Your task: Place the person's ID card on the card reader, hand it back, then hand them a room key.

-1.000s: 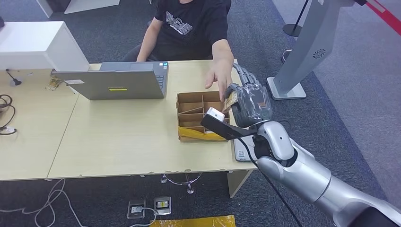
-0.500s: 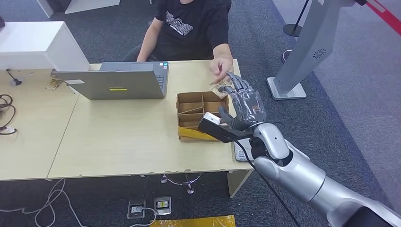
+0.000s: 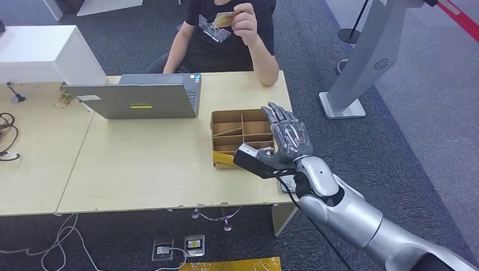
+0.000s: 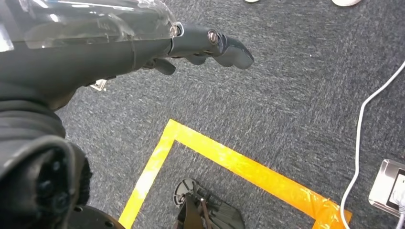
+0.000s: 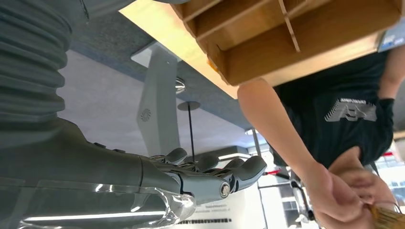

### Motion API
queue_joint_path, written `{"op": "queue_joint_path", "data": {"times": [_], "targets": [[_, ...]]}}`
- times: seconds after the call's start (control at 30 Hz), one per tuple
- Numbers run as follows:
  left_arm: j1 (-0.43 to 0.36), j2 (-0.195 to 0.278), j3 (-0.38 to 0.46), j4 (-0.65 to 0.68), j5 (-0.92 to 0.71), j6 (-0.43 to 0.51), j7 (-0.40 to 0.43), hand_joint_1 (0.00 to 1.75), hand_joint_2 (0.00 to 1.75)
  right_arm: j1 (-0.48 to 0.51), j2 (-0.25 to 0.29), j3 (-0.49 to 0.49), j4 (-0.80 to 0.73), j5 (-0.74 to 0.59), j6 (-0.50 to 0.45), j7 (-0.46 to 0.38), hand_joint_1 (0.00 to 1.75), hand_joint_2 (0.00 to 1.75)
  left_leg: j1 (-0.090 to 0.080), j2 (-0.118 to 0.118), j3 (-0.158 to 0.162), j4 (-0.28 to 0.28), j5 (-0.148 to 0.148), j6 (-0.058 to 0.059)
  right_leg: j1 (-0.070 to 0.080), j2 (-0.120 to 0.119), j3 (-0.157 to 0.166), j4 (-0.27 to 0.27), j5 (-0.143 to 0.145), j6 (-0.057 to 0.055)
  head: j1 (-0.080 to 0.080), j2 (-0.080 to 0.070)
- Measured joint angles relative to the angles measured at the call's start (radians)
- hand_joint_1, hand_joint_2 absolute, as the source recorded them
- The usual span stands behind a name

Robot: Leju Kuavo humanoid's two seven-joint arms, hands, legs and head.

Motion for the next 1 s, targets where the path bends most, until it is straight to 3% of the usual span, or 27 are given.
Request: {"op": "queue_joint_path", "data": {"times": [0.47,0.73,1.0], "targets": [[0.000,0.000,0.001,0.000,0.017,0.000,0.008,0.00,0.00,0.066,0.012,0.010,0.016,-0.006,0.005,0.023,0.00,1.75,0.000,0.000,0.000,0.000,0.000,0.000,0.000,0.000,0.000,0.000,0.000,0.000,0.000,0.000],[-0.001,0.000,0.002,0.001,-0.011,0.000,0.008,0.00,0.00,0.090,0.047,0.007,0.046,-0.025,-0.087,0.074,0.00,1.75,0.001,0.000,0.000,0.000,0.000,0.000,0.001,0.000,0.000,0.000,0.000,0.000,0.000,0.000],[-0.004,0.000,0.002,0.001,-0.084,0.000,0.031,0.00,0.00,0.091,0.088,0.007,0.101,-0.009,-0.120,0.087,0.00,1.75,0.001,0.000,0.000,0.000,0.000,0.000,0.001,0.000,0.000,0.000,0.000,0.000,0.000,0.000]]}}
